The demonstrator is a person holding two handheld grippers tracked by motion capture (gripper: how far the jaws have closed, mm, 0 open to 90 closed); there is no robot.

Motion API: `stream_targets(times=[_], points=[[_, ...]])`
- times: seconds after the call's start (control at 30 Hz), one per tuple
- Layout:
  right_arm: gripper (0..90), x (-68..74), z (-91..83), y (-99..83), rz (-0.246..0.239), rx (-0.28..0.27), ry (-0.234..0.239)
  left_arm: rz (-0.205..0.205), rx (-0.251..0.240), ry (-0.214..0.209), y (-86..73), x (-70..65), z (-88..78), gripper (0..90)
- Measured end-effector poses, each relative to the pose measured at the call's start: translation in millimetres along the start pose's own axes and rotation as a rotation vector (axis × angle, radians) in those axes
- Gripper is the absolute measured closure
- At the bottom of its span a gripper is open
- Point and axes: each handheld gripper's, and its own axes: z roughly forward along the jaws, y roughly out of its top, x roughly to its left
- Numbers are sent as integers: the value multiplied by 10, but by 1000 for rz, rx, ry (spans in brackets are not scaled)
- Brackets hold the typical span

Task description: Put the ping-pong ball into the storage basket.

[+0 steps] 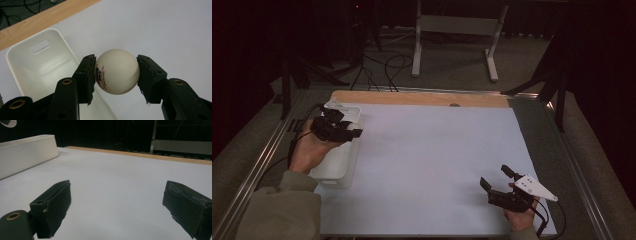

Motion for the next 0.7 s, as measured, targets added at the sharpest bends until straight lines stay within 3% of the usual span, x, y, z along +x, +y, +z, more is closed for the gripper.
stream_targets(times=[0.7], points=[[81,0,3,-1,0,1,-2,-26,27,24,-101,102,12,514]])
